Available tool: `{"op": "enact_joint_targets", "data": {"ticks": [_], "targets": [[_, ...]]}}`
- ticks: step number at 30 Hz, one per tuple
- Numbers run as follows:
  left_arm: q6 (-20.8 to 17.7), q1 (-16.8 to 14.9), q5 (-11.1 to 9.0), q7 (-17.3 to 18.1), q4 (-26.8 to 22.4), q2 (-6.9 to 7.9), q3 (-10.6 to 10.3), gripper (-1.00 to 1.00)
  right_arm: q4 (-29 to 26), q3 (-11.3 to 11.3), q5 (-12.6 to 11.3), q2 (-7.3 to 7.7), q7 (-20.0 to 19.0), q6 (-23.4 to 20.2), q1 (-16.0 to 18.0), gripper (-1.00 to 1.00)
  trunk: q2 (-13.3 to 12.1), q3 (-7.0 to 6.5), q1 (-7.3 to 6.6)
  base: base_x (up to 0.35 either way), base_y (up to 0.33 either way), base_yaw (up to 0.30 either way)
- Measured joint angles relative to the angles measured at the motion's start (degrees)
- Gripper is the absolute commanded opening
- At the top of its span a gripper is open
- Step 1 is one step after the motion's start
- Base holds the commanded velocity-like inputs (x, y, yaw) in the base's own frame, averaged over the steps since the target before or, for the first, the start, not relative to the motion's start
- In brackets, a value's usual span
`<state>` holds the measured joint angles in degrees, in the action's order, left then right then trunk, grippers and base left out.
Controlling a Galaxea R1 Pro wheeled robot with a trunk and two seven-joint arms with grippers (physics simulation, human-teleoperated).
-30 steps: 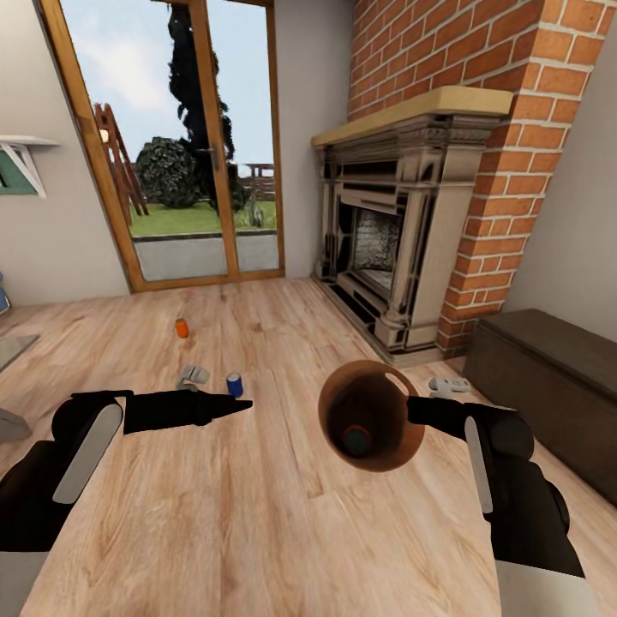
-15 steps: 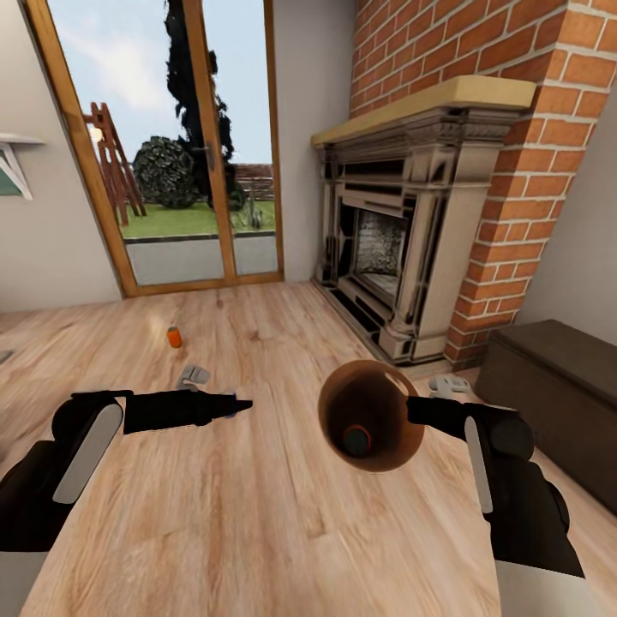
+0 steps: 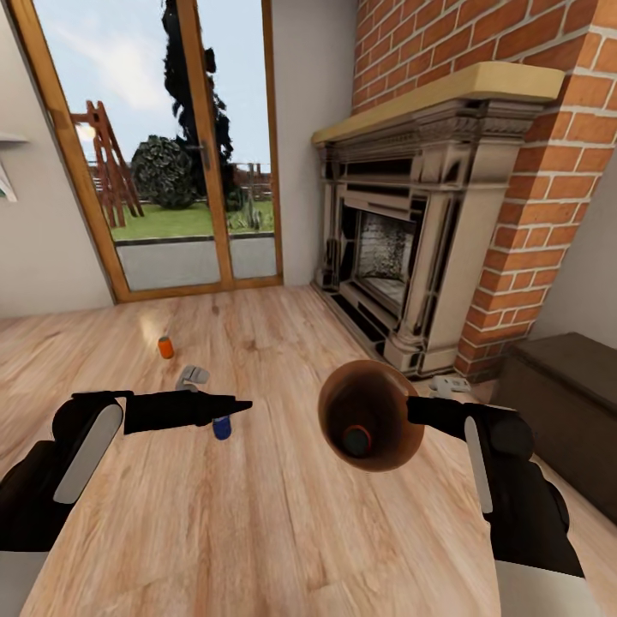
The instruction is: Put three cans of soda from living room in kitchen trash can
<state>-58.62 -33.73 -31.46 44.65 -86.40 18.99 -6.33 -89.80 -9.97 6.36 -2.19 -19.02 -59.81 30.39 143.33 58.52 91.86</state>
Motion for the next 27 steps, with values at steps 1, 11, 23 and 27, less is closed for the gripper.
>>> {"op": "enact_joint_targets", "data": {"ticks": [1,11,23,27], "targets": [[0.0,0.0,0.0,0.0,0.0,0.00,0.0,1.00,0.0,0.0,0.0,0.00,0.0,0.0,0.0,-1.00,0.0,0.00,0.00,0.338,0.000,0.000],[0.0,0.0,0.0,0.0,0.0,0.00,0.0,1.00,0.0,0.0,0.0,0.00,0.0,0.0,0.0,-1.00,0.0,0.00,0.00,0.338,0.000,0.000],[0.0,0.0,0.0,0.0,0.0,0.00,0.0,1.00,0.0,0.0,-0.1,0.00,0.0,0.0,0.0,-1.00,0.0,0.00,0.00,0.338,0.000,0.000],[0.0,0.0,0.0,0.0,0.1,0.00,0.0,1.00,0.0,0.0,0.0,0.00,0.0,0.0,0.0,-1.00,0.0,0.00,0.00,0.338,0.000,0.000]]}}
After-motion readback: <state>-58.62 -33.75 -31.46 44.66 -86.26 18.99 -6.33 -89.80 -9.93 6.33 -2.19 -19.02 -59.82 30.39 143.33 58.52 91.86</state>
